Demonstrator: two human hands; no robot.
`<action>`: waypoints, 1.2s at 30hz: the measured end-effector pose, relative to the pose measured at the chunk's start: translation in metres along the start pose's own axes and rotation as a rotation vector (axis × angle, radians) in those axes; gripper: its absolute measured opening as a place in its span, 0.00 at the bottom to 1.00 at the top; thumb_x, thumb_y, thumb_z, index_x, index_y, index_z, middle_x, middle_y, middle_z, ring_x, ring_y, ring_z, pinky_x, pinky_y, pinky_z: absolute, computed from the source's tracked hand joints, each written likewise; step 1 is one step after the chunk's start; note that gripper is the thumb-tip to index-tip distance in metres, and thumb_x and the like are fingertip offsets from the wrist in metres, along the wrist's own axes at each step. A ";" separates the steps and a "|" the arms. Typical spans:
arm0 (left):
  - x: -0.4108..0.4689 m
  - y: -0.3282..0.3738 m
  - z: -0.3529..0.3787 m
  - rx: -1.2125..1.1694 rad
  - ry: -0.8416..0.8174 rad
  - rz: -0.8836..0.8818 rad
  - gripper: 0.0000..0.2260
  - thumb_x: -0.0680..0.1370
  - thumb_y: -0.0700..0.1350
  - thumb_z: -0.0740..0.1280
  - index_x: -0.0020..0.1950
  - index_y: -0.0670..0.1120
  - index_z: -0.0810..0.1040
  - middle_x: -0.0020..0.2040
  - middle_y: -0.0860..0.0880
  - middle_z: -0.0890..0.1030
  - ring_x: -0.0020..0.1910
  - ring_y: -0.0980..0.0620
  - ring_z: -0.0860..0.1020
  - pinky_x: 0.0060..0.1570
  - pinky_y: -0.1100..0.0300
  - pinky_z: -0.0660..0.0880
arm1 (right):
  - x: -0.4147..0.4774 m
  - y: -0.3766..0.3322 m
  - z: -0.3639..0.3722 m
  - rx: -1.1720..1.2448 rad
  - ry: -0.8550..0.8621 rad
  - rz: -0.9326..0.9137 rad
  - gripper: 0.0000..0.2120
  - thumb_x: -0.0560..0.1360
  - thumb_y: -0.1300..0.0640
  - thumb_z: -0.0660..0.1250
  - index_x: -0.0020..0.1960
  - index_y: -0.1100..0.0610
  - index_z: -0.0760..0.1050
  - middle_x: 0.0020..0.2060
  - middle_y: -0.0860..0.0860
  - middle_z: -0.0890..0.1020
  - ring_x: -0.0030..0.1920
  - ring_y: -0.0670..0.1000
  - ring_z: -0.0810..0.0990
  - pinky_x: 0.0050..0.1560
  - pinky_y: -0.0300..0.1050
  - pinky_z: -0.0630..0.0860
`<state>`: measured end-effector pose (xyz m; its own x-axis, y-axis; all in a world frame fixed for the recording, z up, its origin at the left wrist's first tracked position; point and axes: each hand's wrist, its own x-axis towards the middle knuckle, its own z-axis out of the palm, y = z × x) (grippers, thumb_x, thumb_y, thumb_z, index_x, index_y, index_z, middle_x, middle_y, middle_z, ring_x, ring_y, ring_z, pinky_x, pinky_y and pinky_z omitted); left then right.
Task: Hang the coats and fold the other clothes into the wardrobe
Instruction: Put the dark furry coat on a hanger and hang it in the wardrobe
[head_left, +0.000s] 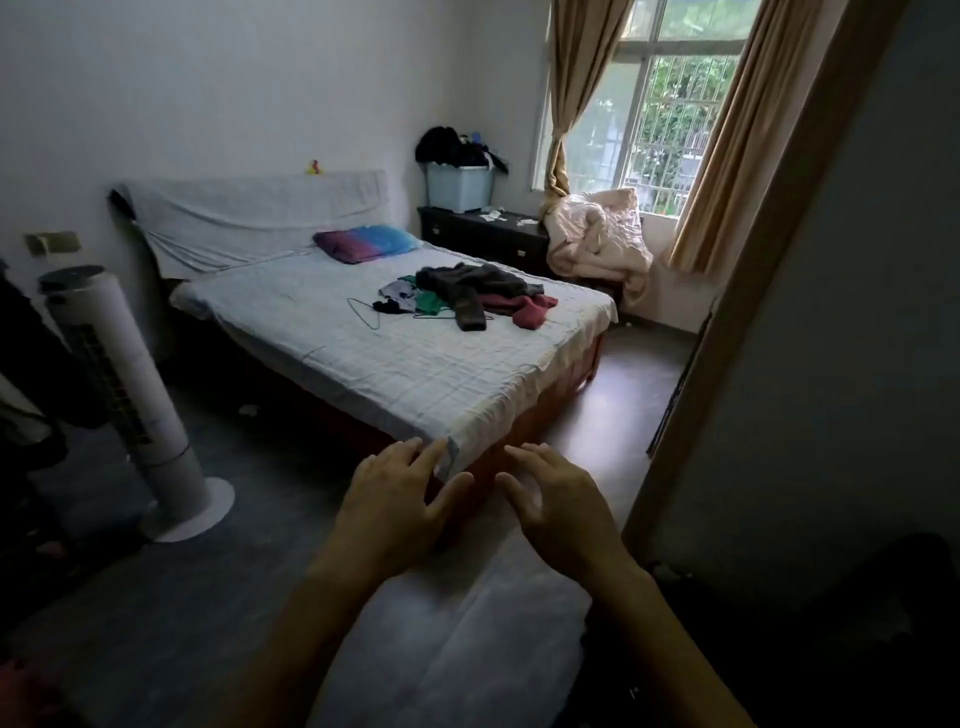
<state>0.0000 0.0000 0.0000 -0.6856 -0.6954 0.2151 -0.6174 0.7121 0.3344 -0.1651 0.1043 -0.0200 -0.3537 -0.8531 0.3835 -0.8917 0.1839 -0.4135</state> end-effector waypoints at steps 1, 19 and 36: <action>0.003 -0.006 -0.001 -0.015 0.007 0.001 0.41 0.68 0.70 0.39 0.74 0.52 0.62 0.72 0.46 0.67 0.71 0.50 0.63 0.70 0.53 0.60 | 0.004 -0.002 0.004 0.004 0.006 0.002 0.20 0.78 0.45 0.61 0.68 0.51 0.72 0.63 0.49 0.76 0.62 0.49 0.74 0.62 0.40 0.67; 0.138 -0.008 -0.032 -0.023 0.108 0.165 0.27 0.78 0.63 0.51 0.75 0.53 0.57 0.73 0.48 0.65 0.71 0.51 0.63 0.71 0.53 0.60 | 0.110 0.019 -0.019 -0.089 0.111 0.039 0.22 0.78 0.42 0.59 0.69 0.50 0.69 0.67 0.48 0.73 0.66 0.46 0.71 0.66 0.40 0.64; 0.350 0.043 0.003 0.050 0.209 0.171 0.28 0.78 0.65 0.48 0.74 0.53 0.59 0.72 0.50 0.67 0.70 0.53 0.64 0.69 0.54 0.62 | 0.292 0.161 -0.051 -0.023 0.194 0.022 0.33 0.73 0.34 0.48 0.68 0.52 0.72 0.65 0.50 0.75 0.67 0.48 0.71 0.67 0.45 0.67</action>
<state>-0.2681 -0.2126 0.0876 -0.6906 -0.5658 0.4506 -0.5213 0.8212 0.2322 -0.4257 -0.0903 0.0672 -0.4186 -0.7391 0.5278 -0.8888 0.2141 -0.4052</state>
